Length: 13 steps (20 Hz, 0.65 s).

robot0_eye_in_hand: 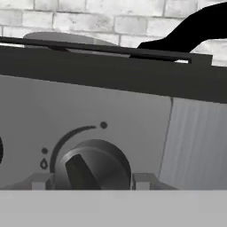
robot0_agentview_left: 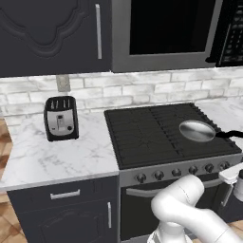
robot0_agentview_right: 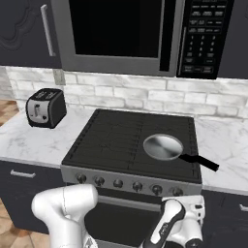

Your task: Turn on the front right burner of the stove.

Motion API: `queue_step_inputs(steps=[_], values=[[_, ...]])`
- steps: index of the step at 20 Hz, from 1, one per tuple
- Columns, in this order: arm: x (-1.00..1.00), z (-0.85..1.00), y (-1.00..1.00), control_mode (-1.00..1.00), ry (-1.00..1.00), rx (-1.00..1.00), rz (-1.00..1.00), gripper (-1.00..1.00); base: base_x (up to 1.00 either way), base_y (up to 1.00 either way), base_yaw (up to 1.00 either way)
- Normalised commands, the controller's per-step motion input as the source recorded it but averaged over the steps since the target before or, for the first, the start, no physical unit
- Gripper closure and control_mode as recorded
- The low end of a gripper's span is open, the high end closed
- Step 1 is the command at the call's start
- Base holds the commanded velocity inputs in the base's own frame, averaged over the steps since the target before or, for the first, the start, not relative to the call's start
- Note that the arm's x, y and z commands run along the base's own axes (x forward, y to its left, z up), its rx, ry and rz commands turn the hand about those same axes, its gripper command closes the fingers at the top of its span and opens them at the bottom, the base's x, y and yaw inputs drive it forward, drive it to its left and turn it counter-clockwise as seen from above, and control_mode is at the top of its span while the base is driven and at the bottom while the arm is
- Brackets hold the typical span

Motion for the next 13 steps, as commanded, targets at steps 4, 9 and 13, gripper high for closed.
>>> queue_step_inputs(steps=[4, 9, 13], values=[[0.05, -0.1, -0.26, -1.0, -0.01, -0.57, 0.02, 1.0, 0.0, 0.0, 0.0], [0.09, -0.09, -0.33, -1.0, 0.0, -0.57, 0.14, 1.0, 0.0, 0.0, 0.0], [0.04, -0.11, -0.43, -1.0, 0.0, -0.54, 0.2, 1.0, 0.0, 0.0, 0.0]])
